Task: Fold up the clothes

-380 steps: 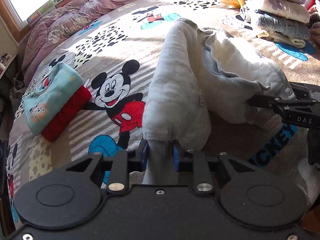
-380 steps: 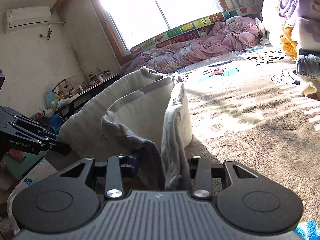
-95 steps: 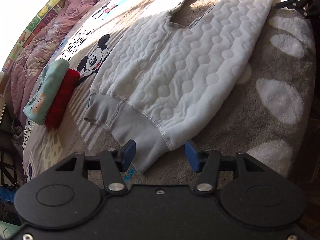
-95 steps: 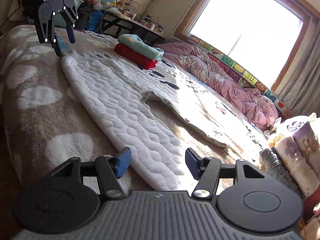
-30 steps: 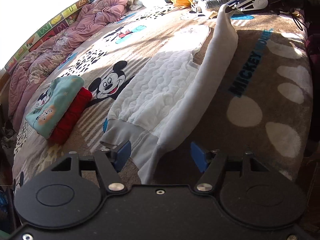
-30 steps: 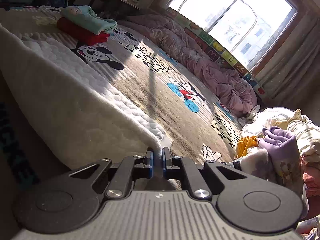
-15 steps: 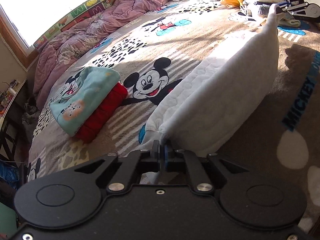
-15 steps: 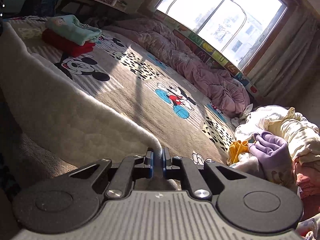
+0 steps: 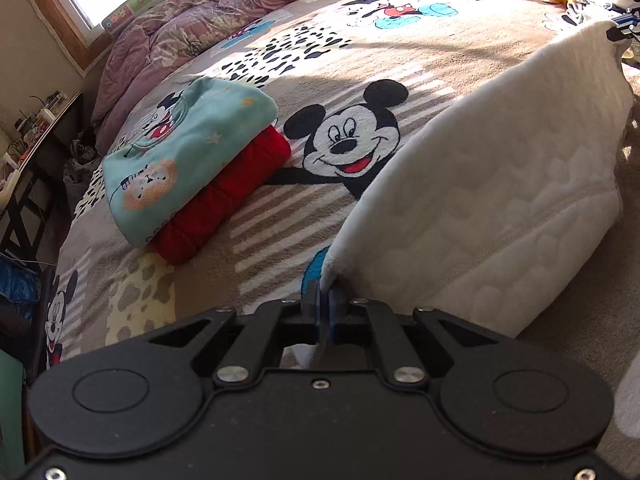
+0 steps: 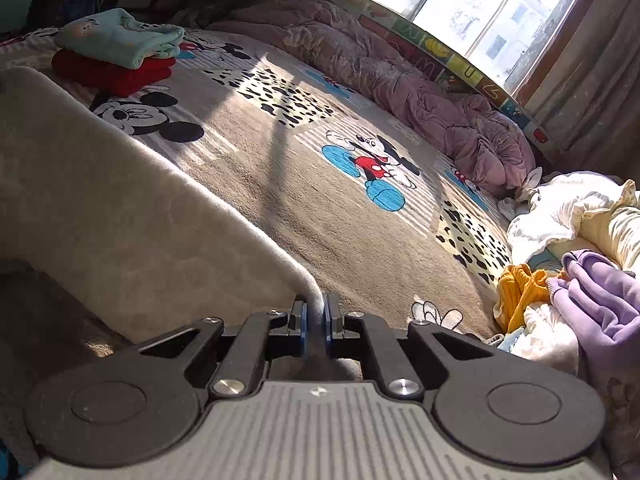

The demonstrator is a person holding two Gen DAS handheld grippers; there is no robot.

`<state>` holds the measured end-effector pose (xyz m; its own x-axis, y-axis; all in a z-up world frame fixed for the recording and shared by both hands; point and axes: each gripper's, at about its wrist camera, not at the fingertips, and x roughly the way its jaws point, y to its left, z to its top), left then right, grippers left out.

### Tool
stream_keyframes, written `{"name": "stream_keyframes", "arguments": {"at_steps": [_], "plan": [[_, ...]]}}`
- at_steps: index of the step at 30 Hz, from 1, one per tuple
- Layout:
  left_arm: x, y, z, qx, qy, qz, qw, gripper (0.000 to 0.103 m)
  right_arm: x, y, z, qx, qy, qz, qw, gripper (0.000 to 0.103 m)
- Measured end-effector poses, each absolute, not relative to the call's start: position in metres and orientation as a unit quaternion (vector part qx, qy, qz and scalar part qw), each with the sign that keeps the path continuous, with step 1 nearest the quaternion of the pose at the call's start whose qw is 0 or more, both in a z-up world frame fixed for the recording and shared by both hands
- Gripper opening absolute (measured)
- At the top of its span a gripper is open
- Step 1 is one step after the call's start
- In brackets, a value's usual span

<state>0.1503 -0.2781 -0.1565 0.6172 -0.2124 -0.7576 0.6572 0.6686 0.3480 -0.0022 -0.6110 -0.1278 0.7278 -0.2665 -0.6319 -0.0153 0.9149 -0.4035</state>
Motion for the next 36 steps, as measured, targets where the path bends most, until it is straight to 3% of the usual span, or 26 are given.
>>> {"name": "stream_keyframes", "arguments": {"at_steps": [20, 22, 24, 25, 33, 35, 36], "plan": [[0.19, -0.305, -0.185, 0.272, 0.417, -0.17, 0.85, 0.002, 0.062, -0.654, -0.159, -0.063, 0.419, -0.035, 0.905, 0.01], [0.191, -0.306, -0.186, 0.272, 0.421, -0.164, 0.849, 0.003, 0.061, -0.655, -0.161, -0.057, 0.417, -0.041, 0.906, 0.016], [0.192, -0.306, -0.187, 0.272, 0.426, -0.158, 0.848, 0.003, 0.055, -0.664, -0.159, -0.027, 0.404, -0.064, 0.912, 0.045], [0.193, -0.306, -0.187, 0.267, 0.429, -0.156, 0.849, 0.003, 0.049, -0.672, -0.156, 0.003, 0.393, -0.074, 0.916, 0.05], [0.194, -0.297, -0.181, 0.233, 0.448, -0.152, 0.849, 0.003, -0.006, -0.718, -0.176, 0.245, 0.347, -0.123, 0.897, 0.06], [0.191, -0.295, -0.181, 0.241, 0.446, -0.159, 0.847, 0.003, -0.016, -0.726, -0.192, 0.309, 0.341, -0.125, 0.879, 0.059], [0.189, -0.294, -0.182, 0.244, 0.446, -0.163, 0.846, 0.003, -0.021, -0.729, -0.2, 0.339, 0.336, -0.126, 0.869, 0.051]]}}
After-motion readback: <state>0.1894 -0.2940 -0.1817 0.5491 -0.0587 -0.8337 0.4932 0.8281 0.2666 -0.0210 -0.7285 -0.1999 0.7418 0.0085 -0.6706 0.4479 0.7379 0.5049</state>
